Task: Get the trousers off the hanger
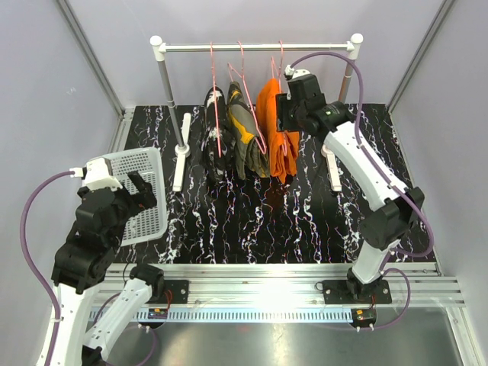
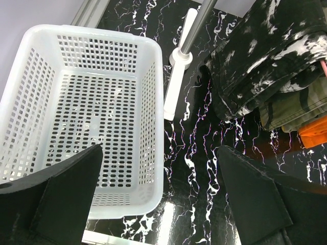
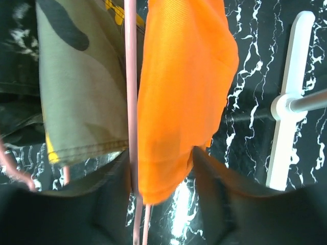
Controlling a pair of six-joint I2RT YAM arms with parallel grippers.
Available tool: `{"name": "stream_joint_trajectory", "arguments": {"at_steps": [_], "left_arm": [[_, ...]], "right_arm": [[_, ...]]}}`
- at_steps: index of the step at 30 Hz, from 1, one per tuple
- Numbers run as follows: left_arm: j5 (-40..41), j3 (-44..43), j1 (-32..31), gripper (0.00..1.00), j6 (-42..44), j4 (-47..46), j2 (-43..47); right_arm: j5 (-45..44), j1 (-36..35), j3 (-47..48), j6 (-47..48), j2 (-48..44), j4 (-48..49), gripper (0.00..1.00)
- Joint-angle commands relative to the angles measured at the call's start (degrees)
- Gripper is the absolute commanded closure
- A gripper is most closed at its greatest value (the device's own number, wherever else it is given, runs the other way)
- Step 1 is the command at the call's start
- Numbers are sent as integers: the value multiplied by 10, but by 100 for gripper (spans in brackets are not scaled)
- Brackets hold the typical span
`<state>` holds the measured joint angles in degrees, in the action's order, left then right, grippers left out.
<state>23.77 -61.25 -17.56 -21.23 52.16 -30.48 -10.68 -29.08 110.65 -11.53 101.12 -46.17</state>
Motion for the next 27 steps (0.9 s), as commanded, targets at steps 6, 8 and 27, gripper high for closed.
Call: {"name": "stream_joint_trajectory", "arguments": {"at_steps": [6,8,27], "left_arm": [[-8,-8,-2,1,12,-6,2],[-10,-6,-2,1,13,-6,3],[-129,-37,-2,1,10,-76,-33]], "right_arm": [[-17,-3,14,11,33,71,80],[-22,-3,7,17,29,83,91],[-72,-3,83,36,-24,108,100]]}}
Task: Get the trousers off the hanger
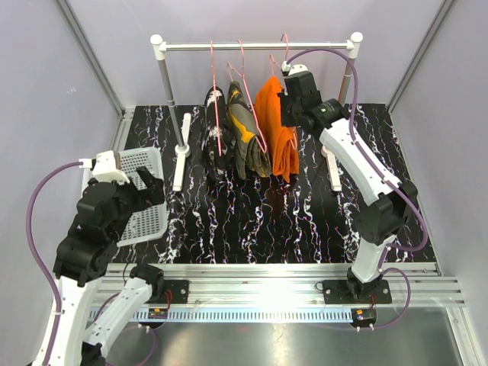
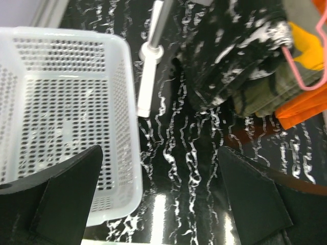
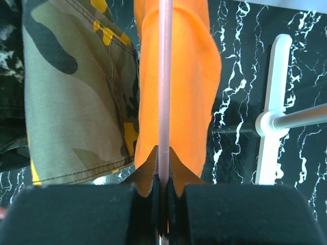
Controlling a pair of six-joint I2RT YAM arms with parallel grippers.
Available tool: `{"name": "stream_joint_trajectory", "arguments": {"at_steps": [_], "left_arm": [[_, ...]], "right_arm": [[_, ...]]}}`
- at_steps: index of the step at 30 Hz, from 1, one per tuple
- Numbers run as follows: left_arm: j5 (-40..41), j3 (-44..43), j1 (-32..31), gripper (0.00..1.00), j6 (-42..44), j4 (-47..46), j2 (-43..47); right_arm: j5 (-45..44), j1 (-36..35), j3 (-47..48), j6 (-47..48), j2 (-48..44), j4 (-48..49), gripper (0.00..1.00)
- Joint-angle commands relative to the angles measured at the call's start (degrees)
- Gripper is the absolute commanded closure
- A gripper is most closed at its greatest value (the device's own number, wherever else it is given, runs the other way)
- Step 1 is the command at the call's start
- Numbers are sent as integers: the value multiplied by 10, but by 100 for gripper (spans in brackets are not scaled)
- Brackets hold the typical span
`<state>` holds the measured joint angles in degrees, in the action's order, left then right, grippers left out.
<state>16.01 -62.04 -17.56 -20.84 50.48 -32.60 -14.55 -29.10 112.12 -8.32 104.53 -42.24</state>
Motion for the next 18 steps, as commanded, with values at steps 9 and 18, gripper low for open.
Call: {"name": "stream_joint_trajectory", "arguments": {"at_steps": [9,18], "left_arm": [[-130,-52,-3,1,6,-119,-57],[-165,-87,-58,1,4,-196,-120]], "right_arm": [[-43,-3,107,15,-66,64,100],[-36,-3,129,27,-94,71,100]]}}
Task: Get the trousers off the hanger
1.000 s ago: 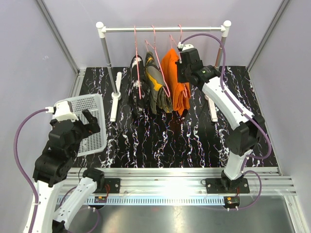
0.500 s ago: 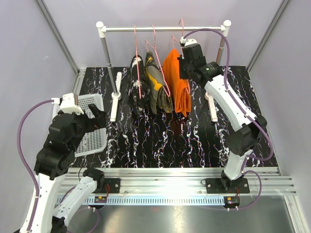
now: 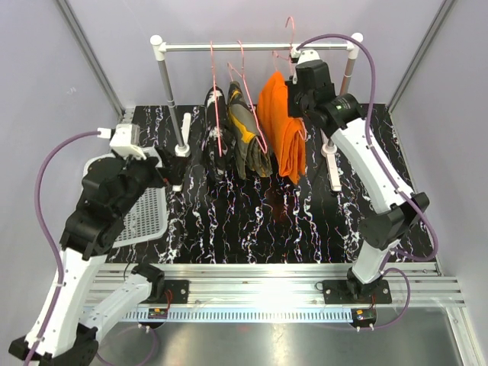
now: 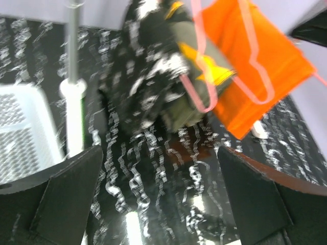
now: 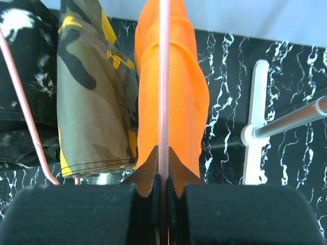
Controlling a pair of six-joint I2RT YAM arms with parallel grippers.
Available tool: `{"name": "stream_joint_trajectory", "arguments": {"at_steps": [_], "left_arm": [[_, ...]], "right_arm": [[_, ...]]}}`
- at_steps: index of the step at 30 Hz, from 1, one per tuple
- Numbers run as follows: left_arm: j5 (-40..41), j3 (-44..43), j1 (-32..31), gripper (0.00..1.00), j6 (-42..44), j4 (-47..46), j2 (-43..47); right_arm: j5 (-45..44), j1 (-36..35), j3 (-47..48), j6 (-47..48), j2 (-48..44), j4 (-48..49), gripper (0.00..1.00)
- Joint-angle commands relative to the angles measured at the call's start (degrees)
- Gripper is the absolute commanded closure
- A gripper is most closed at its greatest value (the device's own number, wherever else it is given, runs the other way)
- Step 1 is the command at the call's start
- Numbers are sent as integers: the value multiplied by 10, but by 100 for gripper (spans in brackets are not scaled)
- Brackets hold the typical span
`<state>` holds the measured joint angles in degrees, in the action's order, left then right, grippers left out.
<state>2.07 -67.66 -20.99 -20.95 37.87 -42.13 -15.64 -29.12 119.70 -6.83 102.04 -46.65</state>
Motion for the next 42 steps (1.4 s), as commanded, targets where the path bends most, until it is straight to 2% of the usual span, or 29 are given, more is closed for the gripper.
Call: {"name": "stream_joint_trajectory", "arguments": {"at_steps": [1,4,7,10,13,14,19,24,29,37,39,42], "left_arm": [[-12,-33,-35,1,7,-77,-32],[21,-47,-79,1,7,-100,-70],[76,-62,-154,1,20,-147,-101],[164,-99,-284,1,91,-194,-155],[202,-136,-343,1,136,-217,-203],[203,-139,-372,1,161,-246,-227],[145,-136,-439,1,235,-329,-286],[140,-147,-473,1,248,-375,-354],[88,-153,-498,1,250,-430,-401],[-48,-198,-520,1,212,-435,-440],[-55,-199,-525,1,212,-442,-444],[-10,-203,-534,1,212,-451,-453]], "right_arm": [[-26,-2,50,15,-72,120,100],[-27,-2,53,16,-81,125,100],[-24,-2,55,9,-96,114,100],[-12,-2,55,-1,-119,90,100],[-1,-2,41,-16,-157,56,100],[7,-2,22,-20,-170,47,100],[37,-2,-39,-35,-267,17,100],[80,-2,-92,-55,-350,-22,100],[95,-2,-143,-69,-409,-37,100],[89,-2,-171,-70,-463,-44,100],[84,-2,-167,-66,-462,-53,100],[101,-2,-166,-71,-469,-55,100]]}}
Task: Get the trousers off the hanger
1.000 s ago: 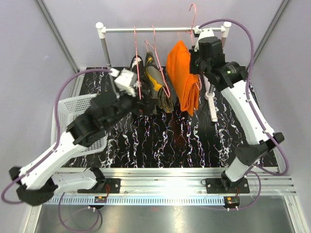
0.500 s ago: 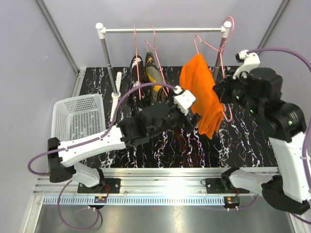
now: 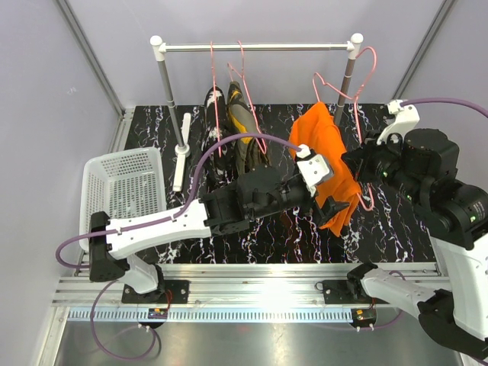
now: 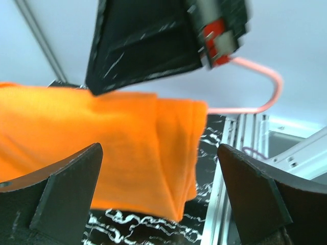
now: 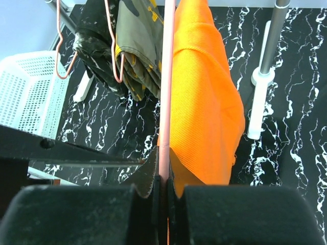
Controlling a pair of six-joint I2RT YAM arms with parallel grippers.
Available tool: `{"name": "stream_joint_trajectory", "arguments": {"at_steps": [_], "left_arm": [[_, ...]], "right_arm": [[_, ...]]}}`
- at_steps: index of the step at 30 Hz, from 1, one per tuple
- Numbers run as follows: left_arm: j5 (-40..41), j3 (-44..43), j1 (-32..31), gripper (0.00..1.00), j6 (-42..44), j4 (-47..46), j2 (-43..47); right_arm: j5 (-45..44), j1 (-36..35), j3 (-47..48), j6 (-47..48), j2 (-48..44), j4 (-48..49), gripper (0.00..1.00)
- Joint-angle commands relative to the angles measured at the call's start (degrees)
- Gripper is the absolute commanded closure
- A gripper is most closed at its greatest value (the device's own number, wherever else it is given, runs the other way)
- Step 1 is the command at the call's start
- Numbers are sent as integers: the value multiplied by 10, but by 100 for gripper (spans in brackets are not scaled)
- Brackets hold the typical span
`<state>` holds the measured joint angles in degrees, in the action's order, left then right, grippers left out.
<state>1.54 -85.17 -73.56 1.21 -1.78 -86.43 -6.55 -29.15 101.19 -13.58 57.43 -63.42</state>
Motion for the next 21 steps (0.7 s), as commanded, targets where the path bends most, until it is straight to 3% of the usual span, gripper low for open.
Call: {"name": "stream_joint_trajectory", "arguments": {"at_steps": [1,9,15,21], "left_arm": [[21,-32,-9,1,-9,-48,-14],[81,-71,-18,14,1,-16,-57],[110,-82,-24,47,20,-4,-71],[105,-79,-26,48,34,2,-67]], "right_arm": [[12,-2,18,-5,-26,114,100],[39,-2,7,-19,-34,126,100],[35,-2,10,-14,-35,125,100],[24,-2,-1,-7,-30,132,100]]}}
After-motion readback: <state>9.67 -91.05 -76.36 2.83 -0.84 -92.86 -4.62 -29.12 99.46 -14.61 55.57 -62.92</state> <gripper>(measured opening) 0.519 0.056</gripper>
